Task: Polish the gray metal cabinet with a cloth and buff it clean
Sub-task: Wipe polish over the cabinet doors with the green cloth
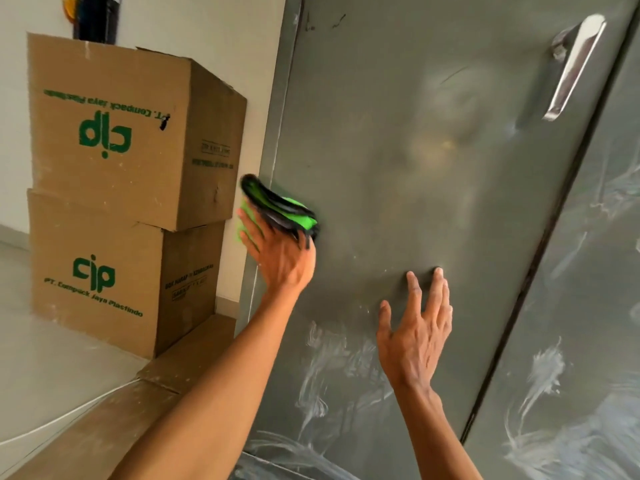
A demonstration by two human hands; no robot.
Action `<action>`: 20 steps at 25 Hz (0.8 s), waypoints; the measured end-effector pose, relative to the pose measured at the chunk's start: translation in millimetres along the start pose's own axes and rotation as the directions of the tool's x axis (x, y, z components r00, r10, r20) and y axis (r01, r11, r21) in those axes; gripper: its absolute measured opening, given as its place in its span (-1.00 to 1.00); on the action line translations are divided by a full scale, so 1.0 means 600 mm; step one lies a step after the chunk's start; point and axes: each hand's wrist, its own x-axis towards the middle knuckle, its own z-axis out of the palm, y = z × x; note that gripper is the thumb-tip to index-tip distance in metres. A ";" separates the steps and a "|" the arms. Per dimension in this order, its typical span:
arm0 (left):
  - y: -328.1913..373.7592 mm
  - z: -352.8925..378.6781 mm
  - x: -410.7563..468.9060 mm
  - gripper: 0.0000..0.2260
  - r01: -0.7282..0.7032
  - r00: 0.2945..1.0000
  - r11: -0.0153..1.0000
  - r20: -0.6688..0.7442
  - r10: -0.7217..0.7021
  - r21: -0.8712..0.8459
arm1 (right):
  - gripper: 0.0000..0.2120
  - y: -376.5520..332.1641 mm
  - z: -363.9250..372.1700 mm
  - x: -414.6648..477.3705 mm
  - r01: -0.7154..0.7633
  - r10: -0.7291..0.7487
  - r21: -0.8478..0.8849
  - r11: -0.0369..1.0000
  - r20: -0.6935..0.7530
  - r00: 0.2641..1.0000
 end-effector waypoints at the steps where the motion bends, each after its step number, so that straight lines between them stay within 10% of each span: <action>1: 0.011 0.002 0.010 -0.21 0.086 0.996 0.996 -0.017 -0.087 -0.004 | -0.37 -0.004 0.001 0.000 -0.018 0.018 -0.004 1.000 0.007 1.000; 4: 0.005 0.032 -0.057 -0.27 -0.178 0.984 0.973 0.004 0.179 0.144 | -0.36 -0.007 0.000 0.004 -0.017 0.017 -0.027 1.000 0.013 1.000; 7: -0.029 0.039 -0.125 -0.27 -0.606 0.795 0.777 0.165 0.584 0.169 | -0.35 0.006 -0.006 0.002 0.021 -0.020 -0.064 0.998 0.006 1.000; 14: 0.088 0.032 -0.103 -0.22 -0.363 0.932 0.930 0.016 0.362 0.059 | -0.32 0.011 -0.025 0.008 0.058 -0.058 -0.015 0.998 0.021 0.998; 20: -0.100 0.099 -0.301 -0.24 -0.929 0.371 0.340 0.359 0.856 0.149 | -0.07 0.075 -0.053 0.021 0.090 -0.090 0.007 0.996 0.031 0.995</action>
